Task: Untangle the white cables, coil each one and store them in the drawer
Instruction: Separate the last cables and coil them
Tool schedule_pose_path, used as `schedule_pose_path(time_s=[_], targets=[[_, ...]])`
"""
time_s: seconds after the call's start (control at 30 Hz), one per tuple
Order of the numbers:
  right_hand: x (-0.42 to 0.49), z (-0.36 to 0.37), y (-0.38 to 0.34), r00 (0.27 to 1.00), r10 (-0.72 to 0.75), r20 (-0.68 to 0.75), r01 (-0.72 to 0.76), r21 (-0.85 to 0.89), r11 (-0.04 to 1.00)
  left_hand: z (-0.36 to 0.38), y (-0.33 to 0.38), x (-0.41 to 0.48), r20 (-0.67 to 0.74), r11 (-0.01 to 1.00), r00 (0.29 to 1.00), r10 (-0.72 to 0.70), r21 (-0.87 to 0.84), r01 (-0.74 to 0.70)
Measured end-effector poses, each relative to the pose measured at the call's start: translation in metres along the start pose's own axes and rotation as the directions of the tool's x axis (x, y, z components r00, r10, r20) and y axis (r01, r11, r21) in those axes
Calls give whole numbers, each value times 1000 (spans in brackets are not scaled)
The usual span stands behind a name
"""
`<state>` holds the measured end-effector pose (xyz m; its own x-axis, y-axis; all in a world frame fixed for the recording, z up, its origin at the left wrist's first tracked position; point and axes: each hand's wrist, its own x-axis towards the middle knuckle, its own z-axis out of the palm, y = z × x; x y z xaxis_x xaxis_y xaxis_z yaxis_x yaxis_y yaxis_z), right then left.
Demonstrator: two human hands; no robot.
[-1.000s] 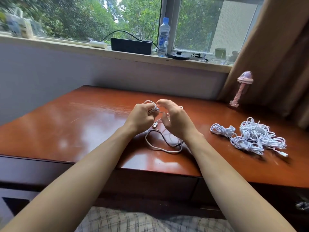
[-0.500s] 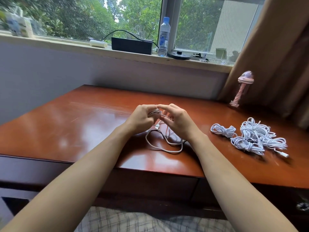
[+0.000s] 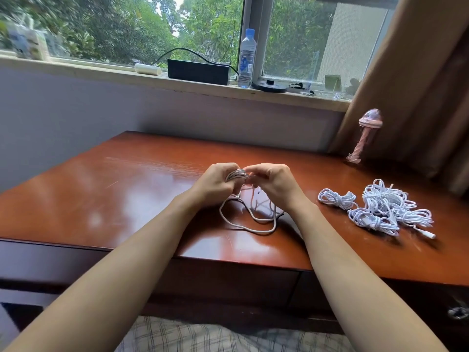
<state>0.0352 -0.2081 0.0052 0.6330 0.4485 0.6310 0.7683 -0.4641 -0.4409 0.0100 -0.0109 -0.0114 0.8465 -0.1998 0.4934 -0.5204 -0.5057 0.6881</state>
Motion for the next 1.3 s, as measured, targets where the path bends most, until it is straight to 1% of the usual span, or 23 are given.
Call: schedule_pose_path(time_s=[0.1, 0.17, 0.23, 0.33, 0.43, 0.5, 0.63, 0.7, 0.77, 0.8, 0.87, 1.0, 1.13, 1.3], targets=[[-1, 0, -1, 1000, 13, -11, -13, 0, 1000, 0, 0, 0, -1, 999, 1000, -9, -53, 9], [-2, 1, -3, 999, 29, -20, -29, 8, 1000, 0, 3, -1, -14, 986, 999, -46, -162, 43], [-3, 2, -6, 1000, 8, -28, -9, -17, 1000, 1, 5, -1, -10, 963, 997, -74, -259, 69], [-4, 3, -9, 999, -52, -15, 51, -66, 997, -2, 7, -1, -14, 947, 997, -78, -314, 70], [-3, 3, -10, 998, -64, -29, 61, -88, 994, -3, 10, -1, -34, 927, 996, -79, -370, 61], [-2, 3, -9, 996, -71, -44, 66, -104, 992, -3, 12, 0, -66, 926, 996, -65, -375, 35], [-2, 3, -8, 995, -65, -75, 58, -91, 994, -7, 7, 1, -174, 948, 984, -46, -318, -12], [-1, 3, -7, 995, -47, -93, 40, -73, 996, -7, 5, 2, -201, 973, 979, -18, -228, -29], [-1, 3, -7, 993, -18, -114, 13, -40, 999, -6, 4, 3, -197, 991, 978, 62, -108, -85], [-1, 3, -7, 992, 8, -124, -9, -11, 1000, -5, 4, 4, -182, 990, 979, 91, -86, -108], [-2, 2, -7, 989, 54, -139, -49, 40, 998, -3, 4, 3, -139, 991, 983, 119, -51, -127], [-2, 1, -9, 984, 109, -144, -97, 89, 991, 0, 1, 2, -121, 985, 981, 154, 96, -143], [-3, 0, -18, 975, 142, -169, -111, 178, 978, 4, 3, 2, -99, 987, 986, 137, 96, -128], [-1, 4, -19, 968, 193, -158, -152, 243, 958, 6, 3, 2, -74, 992, 992, 104, 82, -98]])
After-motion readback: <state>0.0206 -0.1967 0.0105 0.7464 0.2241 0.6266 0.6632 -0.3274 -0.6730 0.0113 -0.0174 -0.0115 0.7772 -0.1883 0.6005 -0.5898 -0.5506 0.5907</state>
